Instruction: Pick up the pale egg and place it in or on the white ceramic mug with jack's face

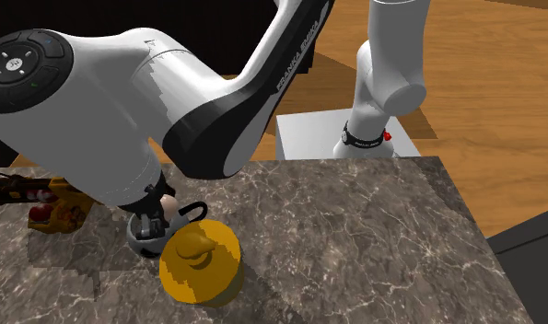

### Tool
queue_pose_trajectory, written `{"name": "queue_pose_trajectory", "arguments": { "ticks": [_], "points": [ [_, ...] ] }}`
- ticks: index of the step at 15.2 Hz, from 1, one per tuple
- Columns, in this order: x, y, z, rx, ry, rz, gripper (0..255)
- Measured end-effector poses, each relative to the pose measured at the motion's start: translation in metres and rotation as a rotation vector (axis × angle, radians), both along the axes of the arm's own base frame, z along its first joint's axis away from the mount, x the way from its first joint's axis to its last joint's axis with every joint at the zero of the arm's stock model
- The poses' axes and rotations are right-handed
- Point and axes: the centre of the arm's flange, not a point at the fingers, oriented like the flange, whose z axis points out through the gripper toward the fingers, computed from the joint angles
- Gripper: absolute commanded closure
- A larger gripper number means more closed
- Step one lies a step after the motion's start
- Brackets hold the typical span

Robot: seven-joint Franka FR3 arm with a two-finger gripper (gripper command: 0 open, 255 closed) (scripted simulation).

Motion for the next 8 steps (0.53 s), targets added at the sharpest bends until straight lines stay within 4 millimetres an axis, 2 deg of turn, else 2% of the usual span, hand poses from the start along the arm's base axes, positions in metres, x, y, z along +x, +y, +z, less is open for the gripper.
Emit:
{"name": "queue_pose_trajectory", "arguments": {
  "ticks": [1,7,8],
  "points": [
    [0.0000,0.0000,0.0000,0.000,0.000,0.000,0],
    [0.0000,0.0001,0.0001,0.000,0.000,0.000,0],
    [-0.0001,0.0003,0.0066,0.000,0.000,0.000,0]
  ]
}}
